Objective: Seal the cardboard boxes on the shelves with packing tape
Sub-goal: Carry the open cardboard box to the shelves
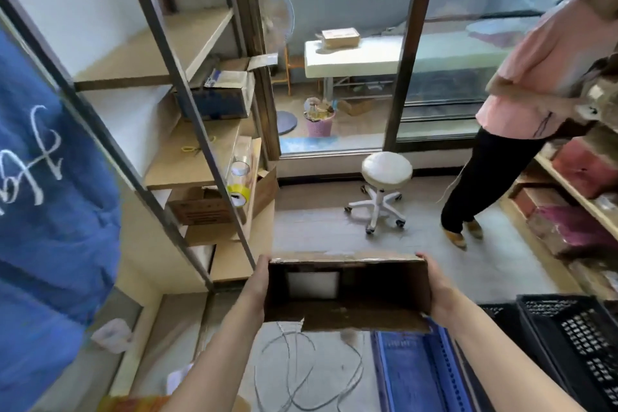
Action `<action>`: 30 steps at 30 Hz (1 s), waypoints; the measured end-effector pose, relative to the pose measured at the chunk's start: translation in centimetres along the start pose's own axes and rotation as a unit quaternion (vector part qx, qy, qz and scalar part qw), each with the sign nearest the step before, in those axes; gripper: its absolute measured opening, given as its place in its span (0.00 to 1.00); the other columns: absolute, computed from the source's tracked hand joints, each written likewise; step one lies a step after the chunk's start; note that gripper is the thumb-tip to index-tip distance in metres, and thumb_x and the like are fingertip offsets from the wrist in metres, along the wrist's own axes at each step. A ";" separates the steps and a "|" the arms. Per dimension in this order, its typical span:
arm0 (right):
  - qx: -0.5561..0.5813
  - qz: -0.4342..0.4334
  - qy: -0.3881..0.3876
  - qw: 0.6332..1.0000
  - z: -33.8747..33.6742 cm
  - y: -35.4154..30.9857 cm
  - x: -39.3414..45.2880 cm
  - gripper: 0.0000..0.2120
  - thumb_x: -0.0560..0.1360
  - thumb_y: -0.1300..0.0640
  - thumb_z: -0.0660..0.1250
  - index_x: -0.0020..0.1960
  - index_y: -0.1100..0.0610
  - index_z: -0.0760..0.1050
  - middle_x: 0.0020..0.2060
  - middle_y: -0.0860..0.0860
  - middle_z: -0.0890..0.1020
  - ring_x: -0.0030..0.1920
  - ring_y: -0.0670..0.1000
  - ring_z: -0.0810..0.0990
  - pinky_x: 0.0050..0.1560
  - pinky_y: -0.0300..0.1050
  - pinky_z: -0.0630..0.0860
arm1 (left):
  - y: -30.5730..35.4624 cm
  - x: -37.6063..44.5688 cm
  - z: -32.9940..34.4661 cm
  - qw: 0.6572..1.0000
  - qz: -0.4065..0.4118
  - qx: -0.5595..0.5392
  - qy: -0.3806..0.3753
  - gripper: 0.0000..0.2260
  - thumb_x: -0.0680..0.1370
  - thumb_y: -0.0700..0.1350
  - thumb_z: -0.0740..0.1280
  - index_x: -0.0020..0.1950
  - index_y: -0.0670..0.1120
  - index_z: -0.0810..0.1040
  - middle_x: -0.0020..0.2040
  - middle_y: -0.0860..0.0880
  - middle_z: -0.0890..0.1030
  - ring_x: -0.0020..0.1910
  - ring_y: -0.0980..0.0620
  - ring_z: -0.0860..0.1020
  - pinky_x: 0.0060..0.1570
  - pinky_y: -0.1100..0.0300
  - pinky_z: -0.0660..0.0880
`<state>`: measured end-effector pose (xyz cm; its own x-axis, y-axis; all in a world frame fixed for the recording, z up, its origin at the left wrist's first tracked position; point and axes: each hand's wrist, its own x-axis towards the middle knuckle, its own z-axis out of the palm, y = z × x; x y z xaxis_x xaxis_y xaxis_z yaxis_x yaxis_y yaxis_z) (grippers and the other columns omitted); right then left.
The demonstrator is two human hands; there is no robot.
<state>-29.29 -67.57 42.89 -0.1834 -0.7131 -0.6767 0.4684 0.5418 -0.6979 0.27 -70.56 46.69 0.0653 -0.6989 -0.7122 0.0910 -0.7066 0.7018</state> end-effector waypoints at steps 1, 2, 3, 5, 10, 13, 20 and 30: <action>-0.007 0.004 0.005 1.000 0.6 -1.2 1.1 0.23 0.80 0.41 0.56 0.49 0.60 0.78 0.37 0.59 0.83 0.41 0.59 0.79 0.43 0.49 0.74 | 1.4 1.1 0.4 1.000 0.005 -0.006 -0.001 0.22 0.80 0.61 0.57 0.55 0.45 0.81 0.52 0.40 0.82 0.51 0.43 0.80 0.46 0.53 0.77; -0.009 0.009 0.005 1.000 1.1 -2.3 2.4 0.23 0.79 0.41 0.56 0.51 0.60 0.78 0.39 0.59 0.83 0.42 0.58 0.79 0.44 0.49 0.74 | 2.7 2.3 0.8 1.000 0.002 -0.009 -0.010 0.22 0.80 0.60 0.58 0.55 0.44 0.80 0.49 0.40 0.82 0.49 0.43 0.79 0.43 0.54 0.76; -0.014 0.009 0.004 1.000 2.0 -3.5 3.2 0.23 0.79 0.41 0.56 0.51 0.59 0.78 0.39 0.59 0.83 0.41 0.58 0.80 0.43 0.49 0.75 | 3.9 3.8 1.2 1.000 0.003 -0.011 -0.008 0.21 0.81 0.59 0.58 0.54 0.43 0.80 0.47 0.40 0.81 0.46 0.44 0.79 0.41 0.56 0.75; -0.023 0.006 0.001 1.000 3.2 -5.7 5.7 0.22 0.79 0.42 0.56 0.47 0.59 0.79 0.36 0.58 0.83 0.38 0.56 0.81 0.42 0.48 0.74 | 6.2 6.7 2.0 1.000 0.007 -0.005 -0.008 0.19 0.80 0.60 0.60 0.48 0.45 0.78 0.43 0.43 0.78 0.42 0.48 0.76 0.39 0.59 0.73; -0.040 -0.001 -0.007 0.999 6.9 -11.8 12.6 0.23 0.79 0.41 0.54 0.44 0.57 0.78 0.35 0.58 0.82 0.35 0.55 0.81 0.39 0.45 0.74 | 12.9 15.7 3.5 0.999 0.032 -0.026 -0.022 0.24 0.77 0.63 0.62 0.60 0.44 0.77 0.54 0.46 0.80 0.56 0.47 0.77 0.58 0.54 0.73; -0.046 -0.003 -0.001 0.999 10.1 -16.1 17.1 0.24 0.80 0.42 0.54 0.45 0.59 0.79 0.36 0.58 0.82 0.37 0.57 0.79 0.39 0.44 0.74 | 18.8 19.3 5.4 0.997 0.074 -0.020 -0.012 0.11 0.83 0.53 0.59 0.62 0.49 0.70 0.46 0.52 0.73 0.46 0.54 0.73 0.53 0.61 0.64; -0.006 -0.010 -0.003 1.000 16.8 -26.2 26.0 0.25 0.80 0.43 0.55 0.63 0.61 0.77 0.42 0.60 0.84 0.45 0.60 0.81 0.44 0.49 0.76 | 30.7 30.9 7.6 0.996 0.093 -0.006 -0.004 0.22 0.81 0.56 0.63 0.70 0.45 0.71 0.69 0.45 0.73 0.65 0.48 0.70 0.61 0.58 0.64; 0.024 -0.016 0.003 1.000 22.1 -38.1 37.5 0.31 0.66 0.42 0.71 0.59 0.63 0.76 0.51 0.64 0.79 0.47 0.60 0.79 0.42 0.48 0.79 | 43.3 42.3 12.3 0.998 0.049 0.012 -0.039 0.32 0.76 0.65 0.64 0.73 0.46 0.70 0.72 0.48 0.71 0.72 0.46 0.68 0.74 0.51 0.62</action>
<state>-34.93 -124.77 49.31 -0.2041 -0.7265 -0.6561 0.5024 0.4975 -0.7072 -5.28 -132.11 47.22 -0.0053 -0.7708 -0.6370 0.0632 -0.6360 0.7691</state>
